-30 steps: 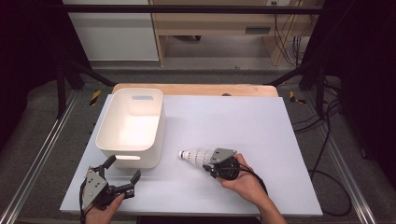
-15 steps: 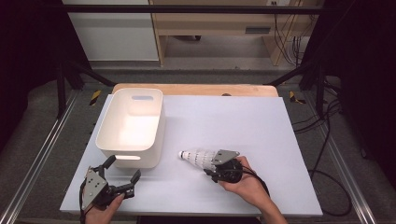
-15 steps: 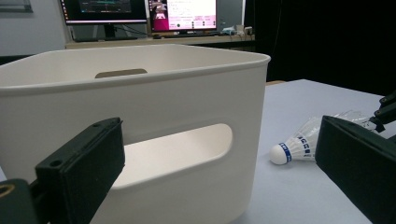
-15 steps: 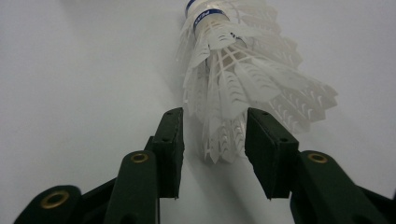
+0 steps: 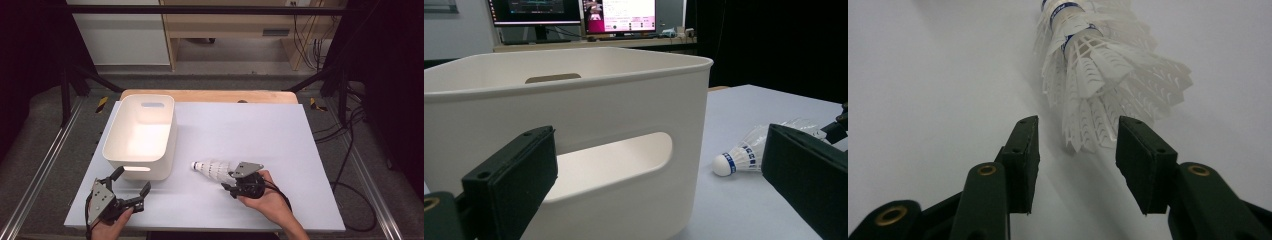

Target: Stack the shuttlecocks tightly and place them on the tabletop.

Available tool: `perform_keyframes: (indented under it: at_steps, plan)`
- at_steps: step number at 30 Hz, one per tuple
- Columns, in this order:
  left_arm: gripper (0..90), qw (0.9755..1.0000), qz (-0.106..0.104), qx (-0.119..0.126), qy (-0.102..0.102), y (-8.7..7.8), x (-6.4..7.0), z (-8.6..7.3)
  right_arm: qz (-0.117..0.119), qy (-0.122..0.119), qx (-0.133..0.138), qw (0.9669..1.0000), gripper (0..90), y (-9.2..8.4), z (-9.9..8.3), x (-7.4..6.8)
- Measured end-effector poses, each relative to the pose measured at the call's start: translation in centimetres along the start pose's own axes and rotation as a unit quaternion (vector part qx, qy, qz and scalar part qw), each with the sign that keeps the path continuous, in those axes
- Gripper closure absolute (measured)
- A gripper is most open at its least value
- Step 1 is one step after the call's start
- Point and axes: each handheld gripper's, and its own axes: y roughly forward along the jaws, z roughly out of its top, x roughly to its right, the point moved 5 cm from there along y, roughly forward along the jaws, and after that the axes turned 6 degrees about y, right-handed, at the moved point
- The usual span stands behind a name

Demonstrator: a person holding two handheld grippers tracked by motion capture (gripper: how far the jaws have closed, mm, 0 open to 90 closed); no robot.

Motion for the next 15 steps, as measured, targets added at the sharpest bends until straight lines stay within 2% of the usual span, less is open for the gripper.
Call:
perform_keyframes:
  at_steps: [8,15]
  plan:
    - [1.6,1.0000,0.002,0.001,-0.002,-0.1,-0.1,0.0,0.000,0.014,0.001,0.9999,48.5,-0.8,-0.6,0.4]
    - [1.4,1.0000,0.003,0.001,-0.001,-0.1,-0.1,0.0,0.000,0.038,0.010,0.9992,39.9,-1.4,-0.8,0.4]
